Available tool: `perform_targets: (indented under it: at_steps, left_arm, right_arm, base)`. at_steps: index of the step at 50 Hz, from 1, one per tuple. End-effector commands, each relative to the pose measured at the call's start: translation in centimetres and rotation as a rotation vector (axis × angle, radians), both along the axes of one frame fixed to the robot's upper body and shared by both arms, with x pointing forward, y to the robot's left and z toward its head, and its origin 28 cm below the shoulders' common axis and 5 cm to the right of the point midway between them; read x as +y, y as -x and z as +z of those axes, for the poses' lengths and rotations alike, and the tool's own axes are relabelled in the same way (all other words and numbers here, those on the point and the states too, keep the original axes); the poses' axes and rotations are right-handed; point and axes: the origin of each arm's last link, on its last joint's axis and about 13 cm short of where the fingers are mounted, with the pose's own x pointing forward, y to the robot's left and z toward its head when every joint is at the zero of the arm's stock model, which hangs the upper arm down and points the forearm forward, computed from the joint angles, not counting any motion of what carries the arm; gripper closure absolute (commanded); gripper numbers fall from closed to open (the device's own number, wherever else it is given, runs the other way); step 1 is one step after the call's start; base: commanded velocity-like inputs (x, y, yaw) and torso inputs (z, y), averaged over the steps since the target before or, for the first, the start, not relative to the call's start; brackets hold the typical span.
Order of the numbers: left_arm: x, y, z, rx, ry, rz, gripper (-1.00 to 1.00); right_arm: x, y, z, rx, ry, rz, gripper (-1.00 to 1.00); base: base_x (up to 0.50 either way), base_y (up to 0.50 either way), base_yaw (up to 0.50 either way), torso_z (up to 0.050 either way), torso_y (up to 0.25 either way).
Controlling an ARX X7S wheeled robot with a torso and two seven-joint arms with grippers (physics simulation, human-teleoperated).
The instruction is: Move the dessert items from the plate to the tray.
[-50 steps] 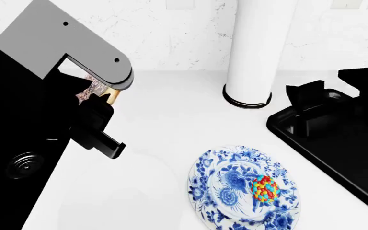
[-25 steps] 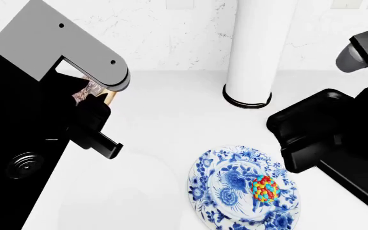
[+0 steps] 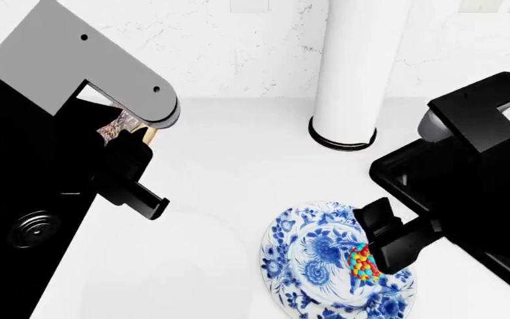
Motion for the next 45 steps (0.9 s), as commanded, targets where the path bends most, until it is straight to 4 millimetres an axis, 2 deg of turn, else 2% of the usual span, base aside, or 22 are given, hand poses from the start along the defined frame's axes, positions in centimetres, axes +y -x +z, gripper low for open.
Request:
perform_targets:
  at_steps: [1,17,38,45]
  left_arm:
    - [0.1,0.0,-0.1,-0.010,0.005,0.009,1.00]
    - [0.0,-0.1,0.0,-0.019,0.004,0.000,1.00]
    - [-0.2,-0.2,-0.2,-0.015,-0.007,-0.016,1.00]
    - [-0.3,-0.2,-0.2,-0.015,-0.008,-0.018,1.00]
  right_arm:
    - [0.1,0.2,-0.8,0.053,0.019,0.037,-1.00]
    - [-0.4,0.6,-1.4,0.089,0.044,0.032,-1.00]
    - [-0.4,-0.3,-4.1,0.148,0.030,0.040,-1.00]
    - [-0.6,-0.2,-4.4,0.155,0.031,0.034,-1.00]
  base:
    - [0.00,0.00,0.00,0.000,0.000]
    - [0.00,0.00,0.00,0.000,0.000]
    - [0.00,0.00,0.00,0.000,0.000]
    - [0.00,0.00,0.00,0.000,0.000]
